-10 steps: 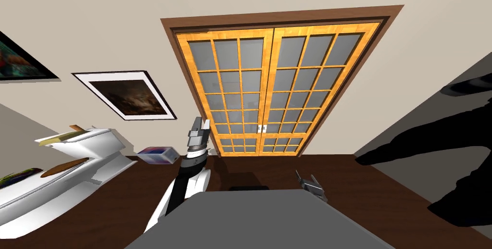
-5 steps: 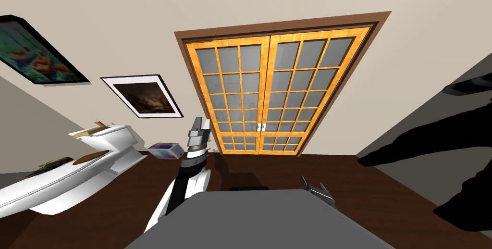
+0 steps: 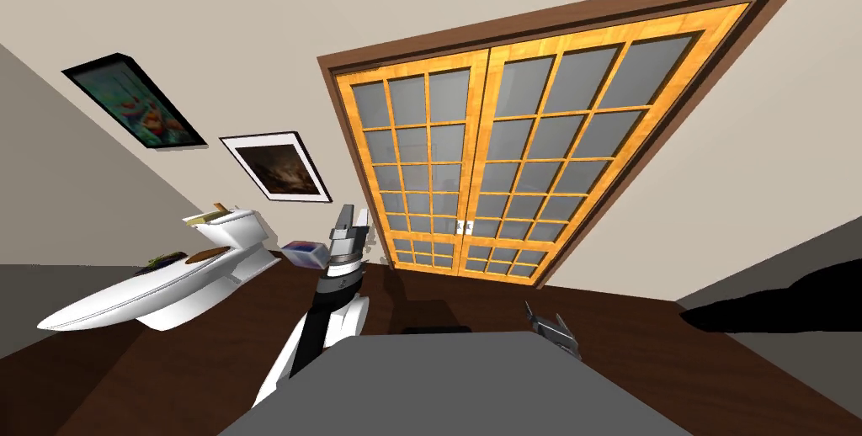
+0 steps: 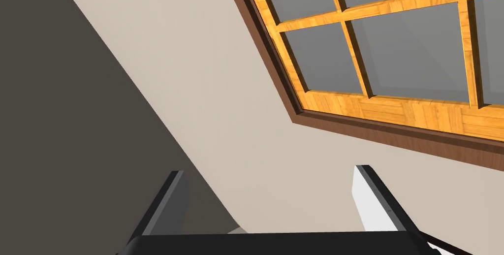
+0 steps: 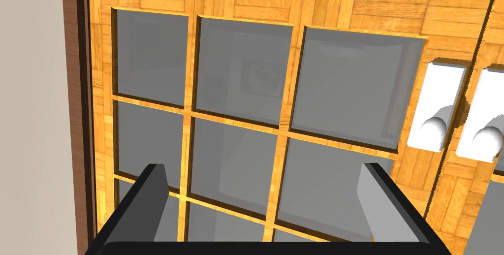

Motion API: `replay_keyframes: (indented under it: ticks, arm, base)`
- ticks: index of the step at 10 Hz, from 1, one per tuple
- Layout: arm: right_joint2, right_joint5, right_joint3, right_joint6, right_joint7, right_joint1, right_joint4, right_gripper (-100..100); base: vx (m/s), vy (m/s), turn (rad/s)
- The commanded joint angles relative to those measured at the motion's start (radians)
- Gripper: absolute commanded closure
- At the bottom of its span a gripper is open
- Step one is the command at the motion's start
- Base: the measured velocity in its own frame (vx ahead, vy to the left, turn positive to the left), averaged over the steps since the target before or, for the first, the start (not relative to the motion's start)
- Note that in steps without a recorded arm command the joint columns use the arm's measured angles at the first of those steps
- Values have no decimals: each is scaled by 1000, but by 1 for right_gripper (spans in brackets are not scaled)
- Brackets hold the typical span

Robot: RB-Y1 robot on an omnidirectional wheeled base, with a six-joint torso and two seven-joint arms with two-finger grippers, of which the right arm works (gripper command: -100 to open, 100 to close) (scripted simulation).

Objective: Pull the door open

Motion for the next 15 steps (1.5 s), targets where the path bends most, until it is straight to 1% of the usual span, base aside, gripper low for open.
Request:
replay_keyframes:
  ticks: [1, 2, 3, 4, 5, 6, 7, 14, 15]
  arm:
    - [6, -4, -4, -7, 14, -30, 22, -100]
    - [17, -5, -2, -6, 20, -52, 20, -100]
    - [25, -4, 2, -6, 24, -69, 17, -100]
    - [25, -4, 2, -6, 24, -69, 17, -100]
    - [36, -4, 7, -6, 28, -91, 13, -100]
    - [41, -4, 9, -6, 30, -102, 12, -100]
    - [50, -2, 16, -7, 32, -122, 7, -100]
    - [91, 7, 55, -14, 39, -222, -18, -100]
    - [91, 7, 55, -14, 39, -222, -18, -100]
  base:
    - [151, -27, 118]
    - [168, -28, 147]
    - [191, -44, 156]
    - [127, -45, 37]
    - [122, -37, 110]
    - [138, -50, 102]
    - [177, -59, 109]
    - [181, -37, 100]
    - [126, -32, 36]
